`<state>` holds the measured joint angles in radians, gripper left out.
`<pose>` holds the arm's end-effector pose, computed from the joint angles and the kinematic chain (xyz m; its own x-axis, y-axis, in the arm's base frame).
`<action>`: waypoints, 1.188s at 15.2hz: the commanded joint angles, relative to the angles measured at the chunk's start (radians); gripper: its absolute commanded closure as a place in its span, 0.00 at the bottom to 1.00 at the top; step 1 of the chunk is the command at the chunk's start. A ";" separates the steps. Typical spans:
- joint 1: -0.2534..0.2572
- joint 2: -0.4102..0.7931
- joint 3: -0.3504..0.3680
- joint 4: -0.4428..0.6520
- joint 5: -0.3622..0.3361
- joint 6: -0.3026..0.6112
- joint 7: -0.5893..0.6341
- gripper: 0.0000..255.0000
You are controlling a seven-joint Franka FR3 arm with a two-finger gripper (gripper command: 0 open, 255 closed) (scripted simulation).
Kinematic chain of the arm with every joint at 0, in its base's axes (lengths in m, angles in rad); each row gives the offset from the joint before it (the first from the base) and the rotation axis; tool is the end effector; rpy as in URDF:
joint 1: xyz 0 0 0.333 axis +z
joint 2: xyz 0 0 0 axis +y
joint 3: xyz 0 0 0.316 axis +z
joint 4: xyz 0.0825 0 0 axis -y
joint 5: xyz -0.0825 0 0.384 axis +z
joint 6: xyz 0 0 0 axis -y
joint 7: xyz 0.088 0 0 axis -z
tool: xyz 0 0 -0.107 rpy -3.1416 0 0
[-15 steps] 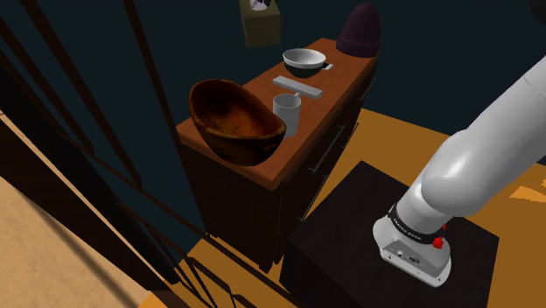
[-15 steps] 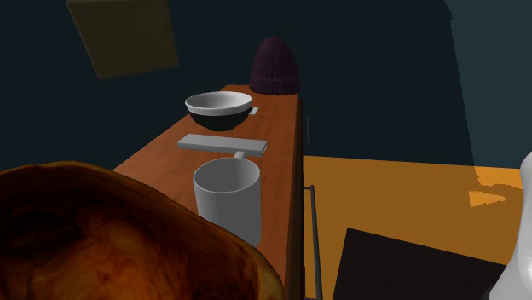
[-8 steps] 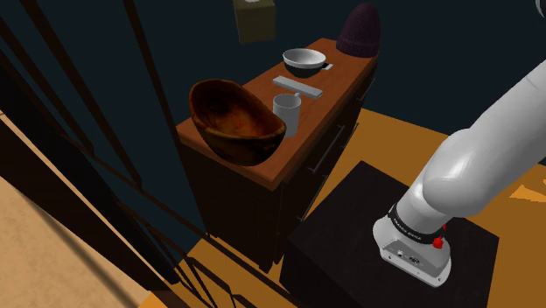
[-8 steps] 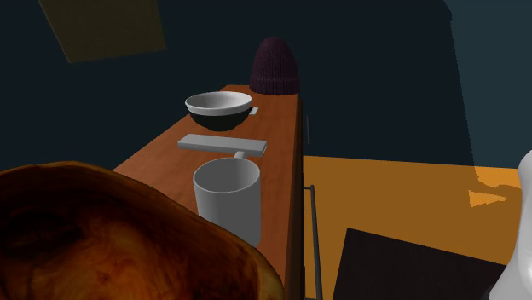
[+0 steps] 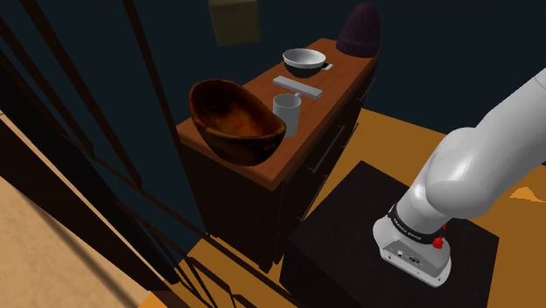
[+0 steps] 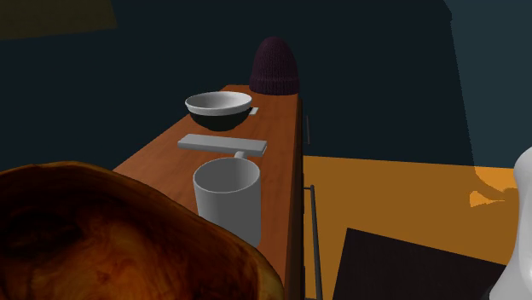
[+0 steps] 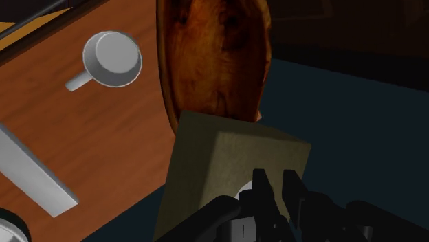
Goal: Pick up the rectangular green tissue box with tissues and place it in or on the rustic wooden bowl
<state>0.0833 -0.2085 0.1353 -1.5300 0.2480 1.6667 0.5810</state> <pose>0.4672 0.1393 0.7642 0.9189 -0.3590 0.1638 -0.2832 -0.8890 -0.3597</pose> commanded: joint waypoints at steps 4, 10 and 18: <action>0.043 0.009 0.085 0.045 -0.031 -0.007 0.134 1.00; 0.061 -0.014 0.118 -0.022 -0.036 0.047 0.174 1.00; 0.064 -0.068 0.116 -0.190 -0.018 0.159 0.148 1.00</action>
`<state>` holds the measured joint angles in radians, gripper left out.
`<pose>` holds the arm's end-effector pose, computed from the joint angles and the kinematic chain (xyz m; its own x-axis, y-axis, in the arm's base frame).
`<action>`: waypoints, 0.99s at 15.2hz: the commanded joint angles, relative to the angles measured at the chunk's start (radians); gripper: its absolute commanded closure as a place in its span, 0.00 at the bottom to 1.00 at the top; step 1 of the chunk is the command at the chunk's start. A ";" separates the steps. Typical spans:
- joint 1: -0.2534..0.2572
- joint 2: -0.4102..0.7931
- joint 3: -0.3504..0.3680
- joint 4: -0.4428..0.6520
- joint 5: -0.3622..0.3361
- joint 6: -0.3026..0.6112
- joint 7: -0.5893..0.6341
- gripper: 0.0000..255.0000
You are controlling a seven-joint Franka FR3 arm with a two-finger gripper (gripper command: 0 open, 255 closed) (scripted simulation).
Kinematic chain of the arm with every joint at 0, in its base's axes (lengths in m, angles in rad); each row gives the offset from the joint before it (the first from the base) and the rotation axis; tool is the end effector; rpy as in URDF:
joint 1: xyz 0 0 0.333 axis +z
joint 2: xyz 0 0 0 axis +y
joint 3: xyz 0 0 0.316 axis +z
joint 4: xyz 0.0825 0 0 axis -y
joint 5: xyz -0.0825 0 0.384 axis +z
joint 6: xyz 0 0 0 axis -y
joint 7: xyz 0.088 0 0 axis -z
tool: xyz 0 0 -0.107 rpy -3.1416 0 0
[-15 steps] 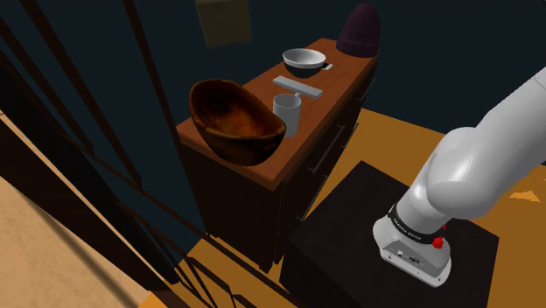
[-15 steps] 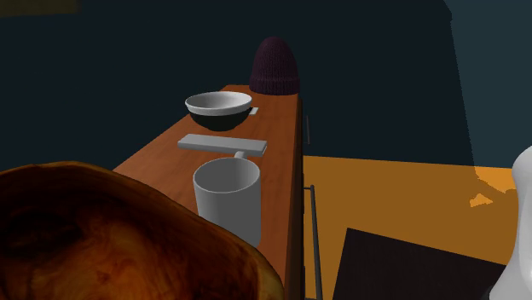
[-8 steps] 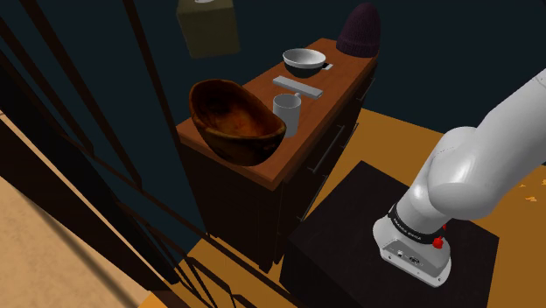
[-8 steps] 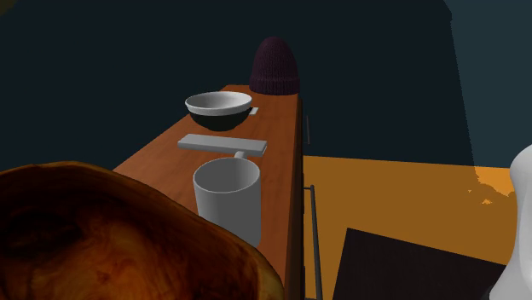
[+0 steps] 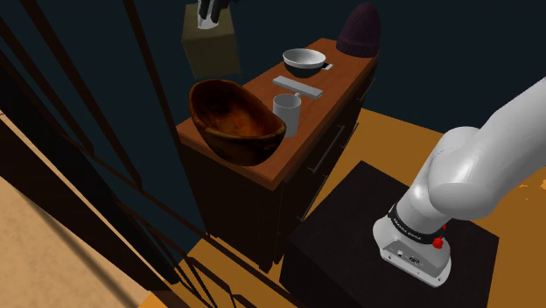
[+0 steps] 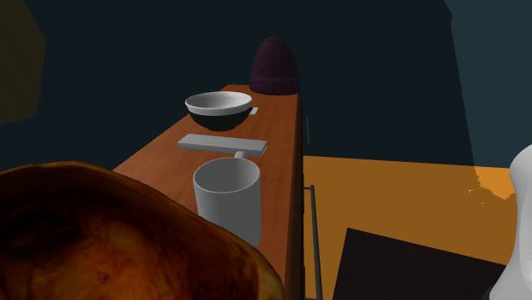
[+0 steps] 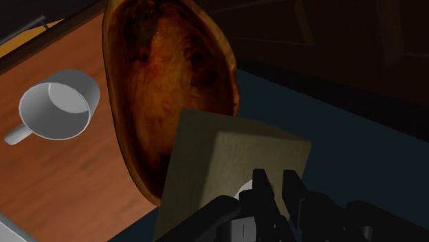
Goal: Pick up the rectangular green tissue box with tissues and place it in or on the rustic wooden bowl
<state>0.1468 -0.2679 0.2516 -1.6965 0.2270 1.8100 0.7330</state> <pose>0.4351 0.2270 0.7252 0.9185 -0.3603 0.1627 -0.2849 -0.8886 -0.3595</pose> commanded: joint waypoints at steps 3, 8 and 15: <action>0.002 -0.024 -0.001 -0.081 0.009 0.056 -0.013 1.00; 0.005 -0.045 0.000 -0.169 0.019 0.123 -0.028 1.00; 0.007 -0.052 0.001 -0.206 0.023 0.152 -0.034 1.00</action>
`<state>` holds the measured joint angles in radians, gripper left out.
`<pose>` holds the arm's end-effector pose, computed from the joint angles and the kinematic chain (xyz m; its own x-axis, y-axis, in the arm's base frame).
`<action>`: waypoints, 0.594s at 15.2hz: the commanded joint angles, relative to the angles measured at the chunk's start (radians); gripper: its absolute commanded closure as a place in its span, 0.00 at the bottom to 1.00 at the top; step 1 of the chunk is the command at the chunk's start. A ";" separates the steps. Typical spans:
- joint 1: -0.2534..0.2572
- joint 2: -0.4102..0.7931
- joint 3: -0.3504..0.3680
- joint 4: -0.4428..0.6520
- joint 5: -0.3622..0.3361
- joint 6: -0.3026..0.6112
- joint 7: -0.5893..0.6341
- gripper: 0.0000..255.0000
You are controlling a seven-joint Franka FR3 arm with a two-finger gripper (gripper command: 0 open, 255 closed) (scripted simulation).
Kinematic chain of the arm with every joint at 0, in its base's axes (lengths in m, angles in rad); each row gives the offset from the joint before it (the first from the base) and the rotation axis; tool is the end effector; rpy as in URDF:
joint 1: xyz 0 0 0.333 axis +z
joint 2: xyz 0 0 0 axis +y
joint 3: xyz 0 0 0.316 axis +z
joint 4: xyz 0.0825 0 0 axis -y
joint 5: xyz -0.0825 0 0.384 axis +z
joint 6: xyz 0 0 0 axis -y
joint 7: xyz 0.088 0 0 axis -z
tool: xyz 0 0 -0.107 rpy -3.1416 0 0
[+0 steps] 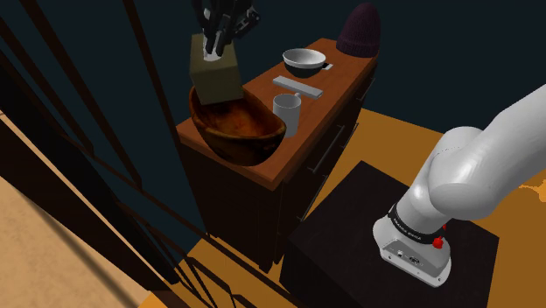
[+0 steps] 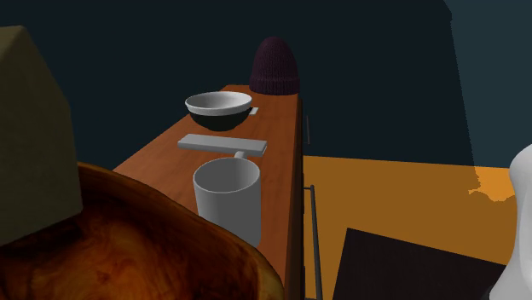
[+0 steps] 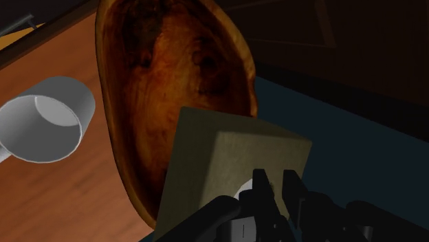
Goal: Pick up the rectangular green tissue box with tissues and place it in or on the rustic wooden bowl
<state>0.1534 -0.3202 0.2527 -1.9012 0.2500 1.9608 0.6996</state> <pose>0.4346 0.2266 0.6658 0.9185 -0.3604 0.1630 -0.2848 -0.8885 -0.3598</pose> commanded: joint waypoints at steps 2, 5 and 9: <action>0.000 0.000 0.000 -0.001 0.000 0.001 0.000 1.00; 0.000 0.000 0.000 -0.001 0.000 0.001 0.000 0.00; -0.002 -0.007 -0.006 0.024 0.000 -0.031 0.000 0.00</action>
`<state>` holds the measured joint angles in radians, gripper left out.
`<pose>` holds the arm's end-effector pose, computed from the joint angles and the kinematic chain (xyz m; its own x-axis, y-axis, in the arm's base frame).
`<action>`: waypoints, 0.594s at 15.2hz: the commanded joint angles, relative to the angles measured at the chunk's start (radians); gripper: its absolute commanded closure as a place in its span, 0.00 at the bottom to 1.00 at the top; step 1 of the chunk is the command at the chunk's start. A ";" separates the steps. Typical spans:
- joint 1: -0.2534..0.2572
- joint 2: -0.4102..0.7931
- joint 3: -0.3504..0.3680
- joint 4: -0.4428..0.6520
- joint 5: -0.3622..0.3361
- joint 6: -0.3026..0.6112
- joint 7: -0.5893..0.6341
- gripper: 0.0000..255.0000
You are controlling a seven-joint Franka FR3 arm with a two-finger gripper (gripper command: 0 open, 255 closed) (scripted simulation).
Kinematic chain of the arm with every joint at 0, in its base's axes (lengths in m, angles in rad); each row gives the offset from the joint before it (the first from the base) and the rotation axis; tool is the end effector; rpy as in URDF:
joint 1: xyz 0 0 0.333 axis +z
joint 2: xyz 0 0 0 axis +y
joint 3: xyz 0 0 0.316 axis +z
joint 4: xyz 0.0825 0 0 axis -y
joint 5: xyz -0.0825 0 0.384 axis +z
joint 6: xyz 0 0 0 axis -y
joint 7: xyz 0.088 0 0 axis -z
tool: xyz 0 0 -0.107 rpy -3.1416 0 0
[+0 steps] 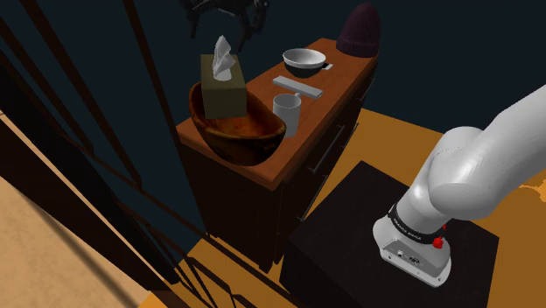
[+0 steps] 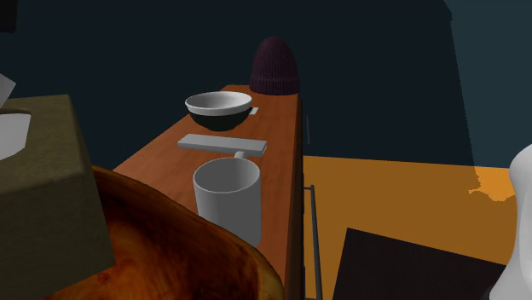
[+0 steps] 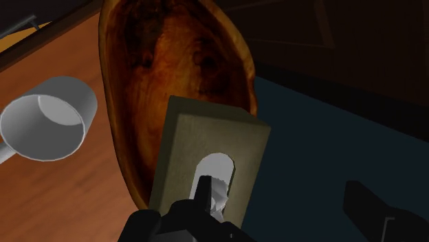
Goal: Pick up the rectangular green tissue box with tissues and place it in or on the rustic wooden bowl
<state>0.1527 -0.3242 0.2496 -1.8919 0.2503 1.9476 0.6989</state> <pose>0.4330 0.2247 0.6710 0.9184 -0.3604 0.1633 -0.2846 -0.8884 -0.3602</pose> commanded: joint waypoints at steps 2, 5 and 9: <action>-0.004 -0.014 -0.015 0.068 -0.001 -0.083 0.001 0.00; -0.006 -0.017 -0.020 0.090 -0.002 -0.109 0.001 0.00; -0.006 -0.016 -0.020 0.090 -0.002 -0.109 0.001 0.00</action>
<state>0.1471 -0.3405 0.2298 -1.8016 0.2483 1.8388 0.7002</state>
